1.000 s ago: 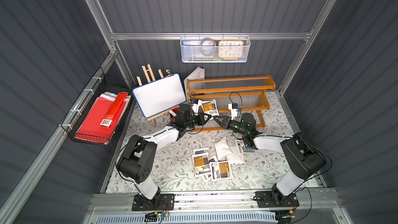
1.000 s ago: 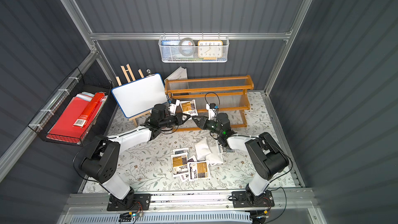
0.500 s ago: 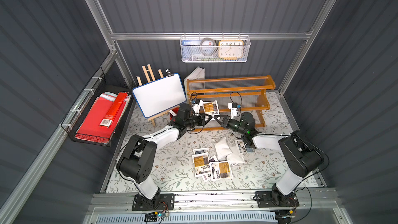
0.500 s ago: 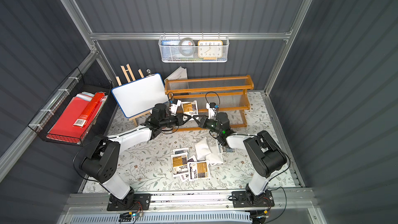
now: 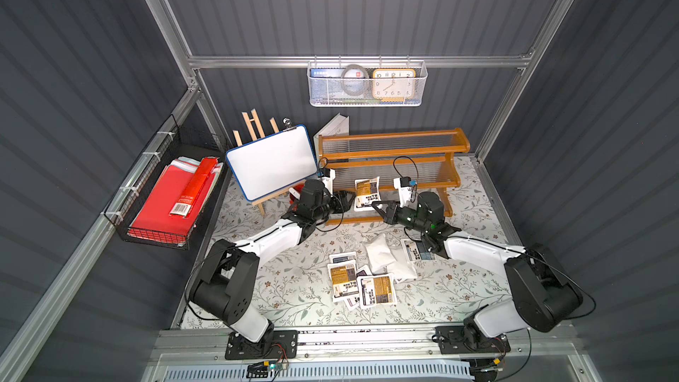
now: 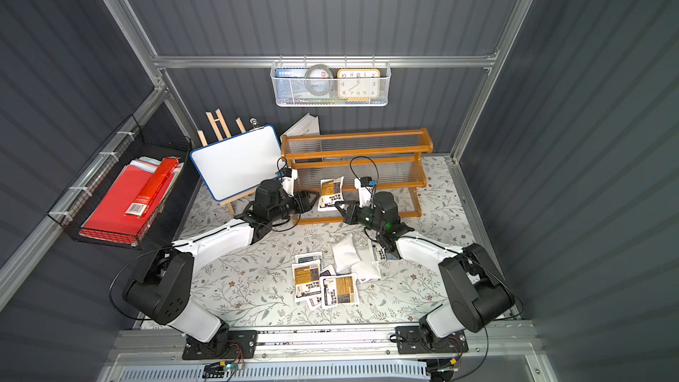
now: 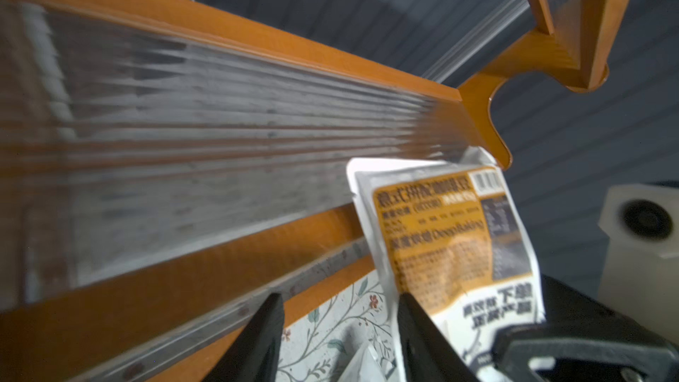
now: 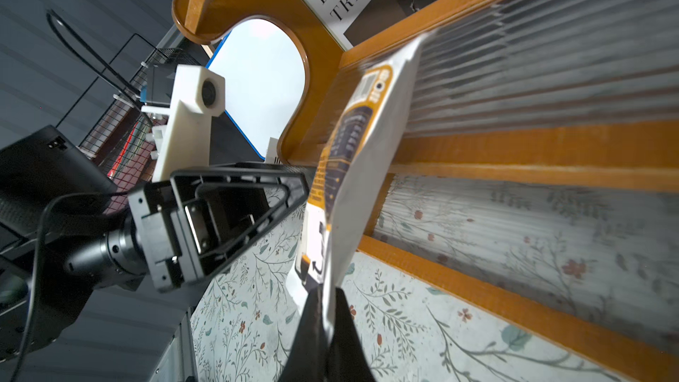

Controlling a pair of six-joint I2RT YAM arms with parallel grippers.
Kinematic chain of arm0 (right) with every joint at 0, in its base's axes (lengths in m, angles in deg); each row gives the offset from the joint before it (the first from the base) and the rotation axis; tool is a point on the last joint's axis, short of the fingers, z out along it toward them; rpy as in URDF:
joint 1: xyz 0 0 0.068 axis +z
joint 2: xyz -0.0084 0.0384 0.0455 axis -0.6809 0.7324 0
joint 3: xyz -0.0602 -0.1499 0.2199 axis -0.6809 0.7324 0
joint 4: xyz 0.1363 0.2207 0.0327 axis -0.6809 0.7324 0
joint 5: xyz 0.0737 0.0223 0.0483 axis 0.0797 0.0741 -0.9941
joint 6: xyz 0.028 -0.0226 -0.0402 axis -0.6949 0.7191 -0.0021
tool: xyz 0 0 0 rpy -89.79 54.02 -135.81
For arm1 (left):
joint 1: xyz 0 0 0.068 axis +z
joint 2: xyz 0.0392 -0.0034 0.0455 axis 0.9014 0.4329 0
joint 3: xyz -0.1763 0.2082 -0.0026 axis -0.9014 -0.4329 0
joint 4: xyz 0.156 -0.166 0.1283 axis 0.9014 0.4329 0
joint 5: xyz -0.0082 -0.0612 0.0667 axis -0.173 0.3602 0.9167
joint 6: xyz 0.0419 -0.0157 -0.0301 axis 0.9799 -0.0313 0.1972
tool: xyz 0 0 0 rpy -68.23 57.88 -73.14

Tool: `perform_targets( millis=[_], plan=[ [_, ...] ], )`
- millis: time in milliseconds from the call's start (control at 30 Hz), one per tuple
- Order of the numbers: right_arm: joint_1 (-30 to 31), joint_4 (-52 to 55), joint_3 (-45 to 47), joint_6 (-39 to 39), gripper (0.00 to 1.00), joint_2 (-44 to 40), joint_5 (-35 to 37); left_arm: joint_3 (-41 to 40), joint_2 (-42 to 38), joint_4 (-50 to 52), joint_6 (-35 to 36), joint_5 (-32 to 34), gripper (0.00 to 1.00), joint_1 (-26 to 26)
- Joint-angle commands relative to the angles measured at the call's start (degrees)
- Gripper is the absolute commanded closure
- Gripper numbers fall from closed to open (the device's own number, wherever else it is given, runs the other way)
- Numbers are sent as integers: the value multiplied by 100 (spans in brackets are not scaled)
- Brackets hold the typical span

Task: Place the bagged coffee beans on the shelf by color
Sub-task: Pick up the bagged coffee beans at the center of the board, then place the bagged coffee beans on the shelf.

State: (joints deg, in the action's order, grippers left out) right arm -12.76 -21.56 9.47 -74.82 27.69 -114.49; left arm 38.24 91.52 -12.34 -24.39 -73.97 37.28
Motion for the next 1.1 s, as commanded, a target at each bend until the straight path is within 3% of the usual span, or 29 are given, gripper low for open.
perform_targets(
  millis=[0,200,467,600,833,1067],
  plan=[
    [2,520,175,341,100,-388,83,-80,-253,69,119,1033,45,10],
    [7,1579,184,788,100,-1286,-211,-83,-228,221,152,1668,45,9],
    [-7,3055,-829,1615,100,-2140,-426,-235,-152,177,89,1915,45,9],
    [-18,2964,-1563,1430,100,-1842,-358,-167,17,202,66,1998,45,-9],
    [-62,1798,-2540,420,100,-864,-90,-151,101,222,64,2127,45,-46],
    [-96,2203,-4125,186,100,140,-82,-51,160,299,196,2143,46,-97]
  ],
)
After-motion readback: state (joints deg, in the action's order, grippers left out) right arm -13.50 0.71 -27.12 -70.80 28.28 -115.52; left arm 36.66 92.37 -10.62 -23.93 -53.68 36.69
